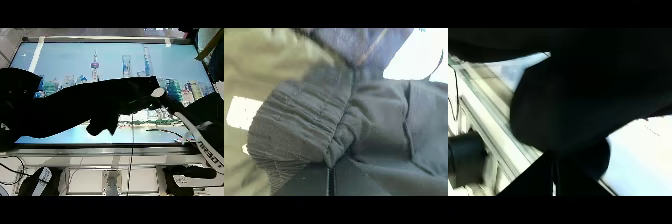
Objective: Fold the clothes and pants, and hang the long-sleeved shirts on hangers.
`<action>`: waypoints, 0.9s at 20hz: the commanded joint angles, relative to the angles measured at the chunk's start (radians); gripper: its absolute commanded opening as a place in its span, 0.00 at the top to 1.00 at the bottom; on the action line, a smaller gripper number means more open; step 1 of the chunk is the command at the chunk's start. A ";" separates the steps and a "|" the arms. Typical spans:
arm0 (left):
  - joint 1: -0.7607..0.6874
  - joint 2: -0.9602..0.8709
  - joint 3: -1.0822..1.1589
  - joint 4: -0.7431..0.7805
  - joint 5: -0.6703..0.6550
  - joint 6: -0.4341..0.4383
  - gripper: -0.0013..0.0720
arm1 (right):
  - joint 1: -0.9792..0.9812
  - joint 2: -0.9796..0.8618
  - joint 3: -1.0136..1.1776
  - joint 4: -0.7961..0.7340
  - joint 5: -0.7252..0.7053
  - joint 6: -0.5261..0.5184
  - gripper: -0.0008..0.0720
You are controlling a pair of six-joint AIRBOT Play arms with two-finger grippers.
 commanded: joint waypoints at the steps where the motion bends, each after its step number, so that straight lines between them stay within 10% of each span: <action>1: 0.000 -0.002 0.065 -0.001 0.071 0.026 0.97 | -0.155 0.163 0.122 -0.384 0.225 0.185 0.98; 10: 0.000 -0.002 0.151 -0.106 0.096 0.081 0.97 | -0.479 0.305 0.390 -0.695 0.391 0.222 0.98; 18: 0.000 0.023 0.148 0.022 -0.234 0.080 0.97 | -0.467 0.276 0.352 -0.681 0.486 0.223 0.98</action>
